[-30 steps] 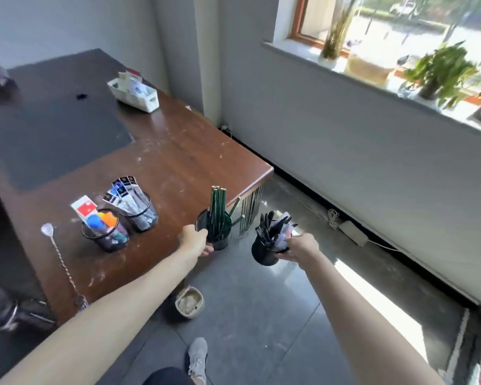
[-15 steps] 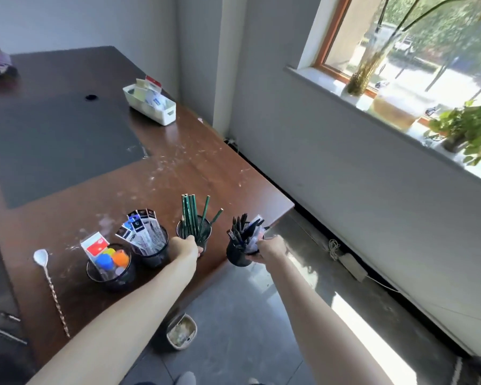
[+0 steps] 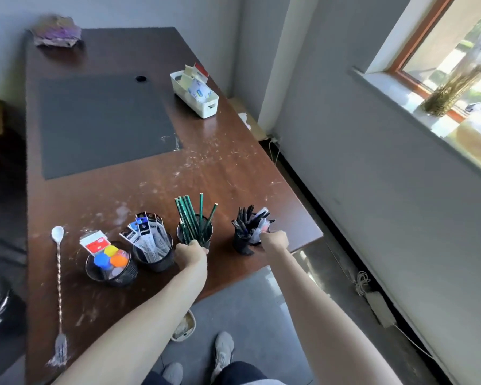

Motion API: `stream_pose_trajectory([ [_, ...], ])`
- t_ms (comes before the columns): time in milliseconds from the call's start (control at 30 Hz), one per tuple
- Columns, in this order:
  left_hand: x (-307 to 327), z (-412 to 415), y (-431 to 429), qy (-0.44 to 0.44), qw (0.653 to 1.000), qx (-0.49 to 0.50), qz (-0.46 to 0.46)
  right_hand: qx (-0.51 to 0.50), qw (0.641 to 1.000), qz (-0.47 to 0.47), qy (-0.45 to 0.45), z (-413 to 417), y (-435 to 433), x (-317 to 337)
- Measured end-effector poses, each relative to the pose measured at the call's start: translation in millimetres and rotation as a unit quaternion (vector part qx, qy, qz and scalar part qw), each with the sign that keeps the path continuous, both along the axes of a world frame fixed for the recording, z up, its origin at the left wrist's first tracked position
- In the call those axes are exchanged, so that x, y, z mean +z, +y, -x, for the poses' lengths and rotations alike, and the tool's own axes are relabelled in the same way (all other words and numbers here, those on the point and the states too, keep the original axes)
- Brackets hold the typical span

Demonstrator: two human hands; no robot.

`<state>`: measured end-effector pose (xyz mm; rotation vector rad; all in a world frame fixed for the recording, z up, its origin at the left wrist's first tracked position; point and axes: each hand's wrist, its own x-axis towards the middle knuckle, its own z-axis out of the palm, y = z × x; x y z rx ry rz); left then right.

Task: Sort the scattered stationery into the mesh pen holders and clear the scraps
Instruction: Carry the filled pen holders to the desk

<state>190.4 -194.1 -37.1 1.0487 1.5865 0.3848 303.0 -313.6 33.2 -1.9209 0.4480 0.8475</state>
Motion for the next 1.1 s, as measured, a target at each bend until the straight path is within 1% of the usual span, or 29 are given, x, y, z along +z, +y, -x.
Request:
stream_pose_trajectory([
  [67,-0.3,-3.3,-1.8,-0.006,1.000,0.015,0.007,0.006,1.000,0.000,0.007,-7.2,8.4,-4.0],
  [200,7.3,-3.8,-6.3,-0.044,0.997,0.055,0.014,-0.020,1.000,-0.018,0.013,-16.4,22.2,-19.5],
  [333,10.1,-3.1,-7.4,-0.063,0.996,0.068,0.007,-0.001,1.000,-0.018,0.022,-11.9,28.2,-23.0],
  [433,11.0,-1.6,-6.9,-0.068,0.996,0.060,0.015,0.034,0.999,-0.020,-0.009,-9.7,28.7,-21.1],
  [500,9.5,-0.5,-6.9,-0.078,0.994,0.067,0.027,0.038,0.998,-0.031,-0.024,-12.2,31.8,-28.9],
  [600,8.3,-0.6,-8.3,-0.094,0.991,0.089,0.028,0.016,0.998,-0.062,-0.009,-11.8,39.7,-36.8],
  [733,8.7,-3.8,-6.7,-0.095,0.989,0.113,0.016,0.048,0.995,-0.083,0.011,-10.6,43.4,-41.9],
  [933,10.8,-3.8,-3.4,-0.100,0.988,0.110,0.036,0.051,0.994,-0.092,0.013,-11.1,43.9,-46.4],
  [1100,14.6,3.1,-4.8,-0.106,0.991,0.068,0.040,0.066,0.993,-0.091,0.018,-2.3,46.5,-48.3],
])
